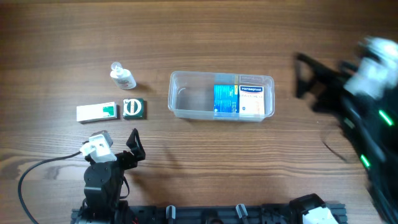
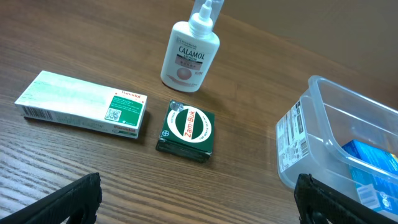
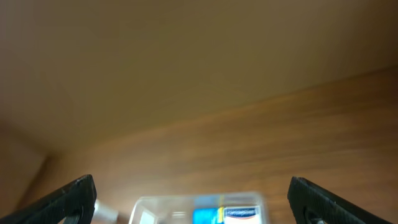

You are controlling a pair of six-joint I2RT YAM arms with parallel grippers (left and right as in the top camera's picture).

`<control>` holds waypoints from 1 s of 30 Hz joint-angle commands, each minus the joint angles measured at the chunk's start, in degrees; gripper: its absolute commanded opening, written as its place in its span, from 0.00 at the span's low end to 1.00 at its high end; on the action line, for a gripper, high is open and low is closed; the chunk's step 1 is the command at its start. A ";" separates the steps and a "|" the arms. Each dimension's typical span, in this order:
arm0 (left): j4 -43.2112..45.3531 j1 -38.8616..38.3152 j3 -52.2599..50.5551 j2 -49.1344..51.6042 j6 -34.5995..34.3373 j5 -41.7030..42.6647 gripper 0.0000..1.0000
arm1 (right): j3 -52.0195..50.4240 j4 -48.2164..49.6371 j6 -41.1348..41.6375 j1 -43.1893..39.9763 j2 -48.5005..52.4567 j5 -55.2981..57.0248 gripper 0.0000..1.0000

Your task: Pack container

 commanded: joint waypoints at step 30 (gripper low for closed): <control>-13.51 0.46 37.66 17.88 -2.64 -6.54 1.00 | -0.61 -9.27 5.79 -2.10 12.35 9.99 1.00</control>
